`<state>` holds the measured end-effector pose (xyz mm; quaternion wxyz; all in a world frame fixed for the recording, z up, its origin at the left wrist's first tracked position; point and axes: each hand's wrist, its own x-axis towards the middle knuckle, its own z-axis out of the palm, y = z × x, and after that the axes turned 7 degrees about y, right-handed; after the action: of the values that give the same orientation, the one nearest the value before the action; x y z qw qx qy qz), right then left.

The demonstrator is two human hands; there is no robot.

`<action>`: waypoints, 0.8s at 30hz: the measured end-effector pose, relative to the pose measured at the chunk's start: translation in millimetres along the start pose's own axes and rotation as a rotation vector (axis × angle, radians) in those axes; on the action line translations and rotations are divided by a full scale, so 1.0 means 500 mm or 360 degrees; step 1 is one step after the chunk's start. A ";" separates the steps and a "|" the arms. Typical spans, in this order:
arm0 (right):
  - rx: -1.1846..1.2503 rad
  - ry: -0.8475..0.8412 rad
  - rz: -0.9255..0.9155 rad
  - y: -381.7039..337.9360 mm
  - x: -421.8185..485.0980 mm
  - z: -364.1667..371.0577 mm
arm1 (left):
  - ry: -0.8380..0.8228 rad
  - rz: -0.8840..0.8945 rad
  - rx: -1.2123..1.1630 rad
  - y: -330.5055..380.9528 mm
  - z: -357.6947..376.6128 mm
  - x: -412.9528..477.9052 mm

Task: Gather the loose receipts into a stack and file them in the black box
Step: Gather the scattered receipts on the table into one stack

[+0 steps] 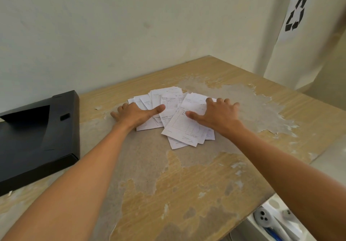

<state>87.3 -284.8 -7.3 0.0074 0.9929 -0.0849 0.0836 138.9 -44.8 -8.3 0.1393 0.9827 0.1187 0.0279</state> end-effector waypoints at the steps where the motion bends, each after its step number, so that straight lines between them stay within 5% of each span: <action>1: -0.0040 -0.0013 -0.0030 -0.004 0.002 0.005 | -0.0043 0.0026 0.0005 0.002 -0.002 -0.002; 16: -0.0078 0.0168 0.0060 -0.031 0.042 0.036 | 0.0322 0.0045 -0.0044 0.015 0.032 -0.006; 21: -0.0022 0.0165 0.0110 -0.029 0.063 0.028 | 0.0426 0.0449 0.0074 0.005 0.045 -0.003; 24: -0.0088 0.0129 0.0086 -0.031 0.070 0.029 | 0.0471 0.0434 0.0160 0.019 0.043 -0.002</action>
<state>126.4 -275.6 -15.6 0.0361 0.9854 -0.1135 0.1215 142.1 -59.3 -26.5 0.0661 0.9806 0.0050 0.1844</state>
